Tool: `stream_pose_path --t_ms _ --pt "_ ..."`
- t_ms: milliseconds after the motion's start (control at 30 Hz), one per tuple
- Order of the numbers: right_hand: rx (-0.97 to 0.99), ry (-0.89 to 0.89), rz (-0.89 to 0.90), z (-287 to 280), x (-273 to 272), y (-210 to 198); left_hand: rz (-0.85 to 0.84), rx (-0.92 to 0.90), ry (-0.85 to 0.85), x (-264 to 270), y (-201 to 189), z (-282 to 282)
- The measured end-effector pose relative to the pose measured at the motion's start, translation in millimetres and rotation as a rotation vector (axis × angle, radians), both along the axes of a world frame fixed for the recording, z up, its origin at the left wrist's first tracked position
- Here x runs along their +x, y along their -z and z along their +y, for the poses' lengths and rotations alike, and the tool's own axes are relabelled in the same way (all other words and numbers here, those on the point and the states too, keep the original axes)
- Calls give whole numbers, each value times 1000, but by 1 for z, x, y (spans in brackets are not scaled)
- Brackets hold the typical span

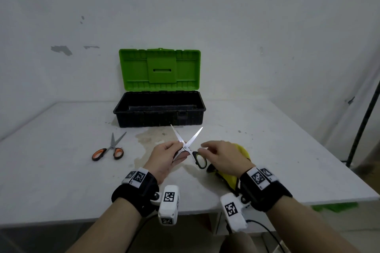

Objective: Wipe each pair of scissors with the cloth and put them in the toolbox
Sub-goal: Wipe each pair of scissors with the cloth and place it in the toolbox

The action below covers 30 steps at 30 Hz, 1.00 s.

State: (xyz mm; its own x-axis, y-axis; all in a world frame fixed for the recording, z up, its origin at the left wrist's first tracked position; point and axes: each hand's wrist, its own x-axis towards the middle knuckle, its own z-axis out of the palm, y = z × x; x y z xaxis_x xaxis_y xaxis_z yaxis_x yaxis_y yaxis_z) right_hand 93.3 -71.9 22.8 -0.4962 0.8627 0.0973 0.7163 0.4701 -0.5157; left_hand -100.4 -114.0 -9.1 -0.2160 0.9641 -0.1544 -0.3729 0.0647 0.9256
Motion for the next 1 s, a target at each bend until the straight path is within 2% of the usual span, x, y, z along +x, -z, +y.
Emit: stream_pose_path --t_ms 100,200,267,367,467,600,1000 --pt "-319 -62 278 -6 -4 1 -27 16 17 6 -4 2" --pt "-433 -36 438 -5 0 2 -42 23 6 6 -5 2" --pt "-429 3 495 -2 4 0 -34 11 4 0 -4 1" --pt "-415 67 537 4 8 -2 70 -5 12 -9 -1 -3" --pt "-398 68 533 7 6 -2 182 -11 18 -13 0 -6" --pt "-354 75 551 8 -4 1 241 -31 46 -16 -2 -9" --pt "-302 143 748 2 -46 8 216 -30 -20 -10 2 -4"
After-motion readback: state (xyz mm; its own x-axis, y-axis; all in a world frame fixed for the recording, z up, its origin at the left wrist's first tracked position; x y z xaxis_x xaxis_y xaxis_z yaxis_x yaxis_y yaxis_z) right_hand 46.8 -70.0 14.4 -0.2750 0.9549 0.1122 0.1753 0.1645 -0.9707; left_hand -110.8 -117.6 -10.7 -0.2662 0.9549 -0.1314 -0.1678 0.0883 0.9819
